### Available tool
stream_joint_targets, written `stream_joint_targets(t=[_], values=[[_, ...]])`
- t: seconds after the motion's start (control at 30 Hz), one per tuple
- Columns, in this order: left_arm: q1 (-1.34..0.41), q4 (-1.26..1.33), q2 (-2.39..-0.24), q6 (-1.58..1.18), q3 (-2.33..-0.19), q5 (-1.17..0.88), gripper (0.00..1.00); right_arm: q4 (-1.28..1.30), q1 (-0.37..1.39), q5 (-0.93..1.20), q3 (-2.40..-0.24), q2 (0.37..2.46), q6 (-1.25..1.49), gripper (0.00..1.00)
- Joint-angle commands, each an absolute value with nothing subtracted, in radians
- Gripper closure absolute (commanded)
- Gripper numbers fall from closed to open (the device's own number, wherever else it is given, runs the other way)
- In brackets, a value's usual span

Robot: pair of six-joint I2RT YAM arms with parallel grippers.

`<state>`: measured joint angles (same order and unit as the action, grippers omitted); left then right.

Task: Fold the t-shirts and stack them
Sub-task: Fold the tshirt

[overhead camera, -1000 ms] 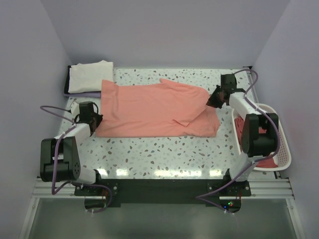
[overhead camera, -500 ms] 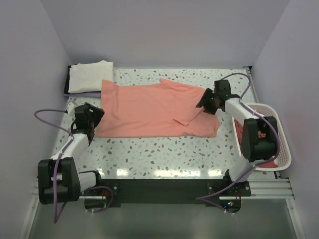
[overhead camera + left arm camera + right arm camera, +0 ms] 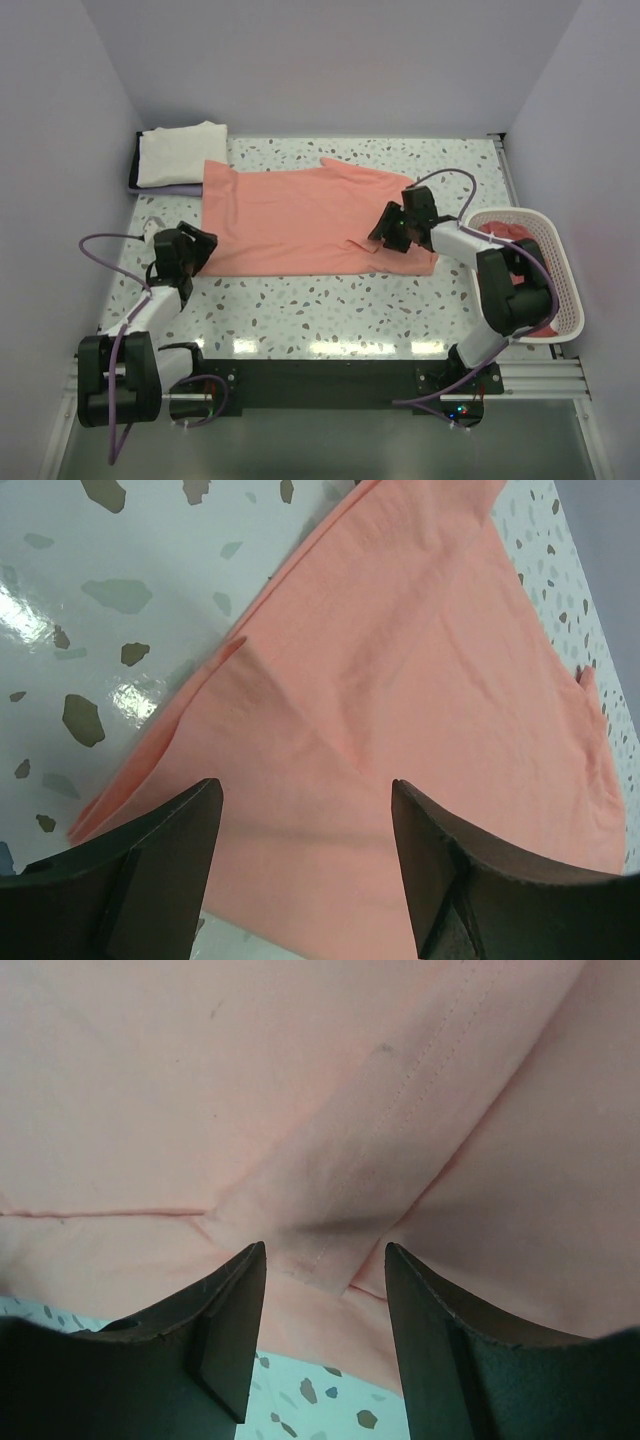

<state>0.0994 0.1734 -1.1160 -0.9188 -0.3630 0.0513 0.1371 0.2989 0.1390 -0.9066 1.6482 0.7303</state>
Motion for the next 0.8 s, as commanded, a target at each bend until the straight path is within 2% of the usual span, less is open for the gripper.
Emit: stream_joint_targets(t=[0.0, 0.77], values=[[0.094, 0.256, -1.103, -0.882, -0.347, 0.021, 0.27, 0.051, 0.313, 0.113, -0.897, 1.652, 0.762, 0.45], [0.094, 0.273, -1.135, -0.871, -0.353, 0.009, 0.27, 0.052, 0.367, 0.081, -0.937, 1.707, 0.787, 0.45]])
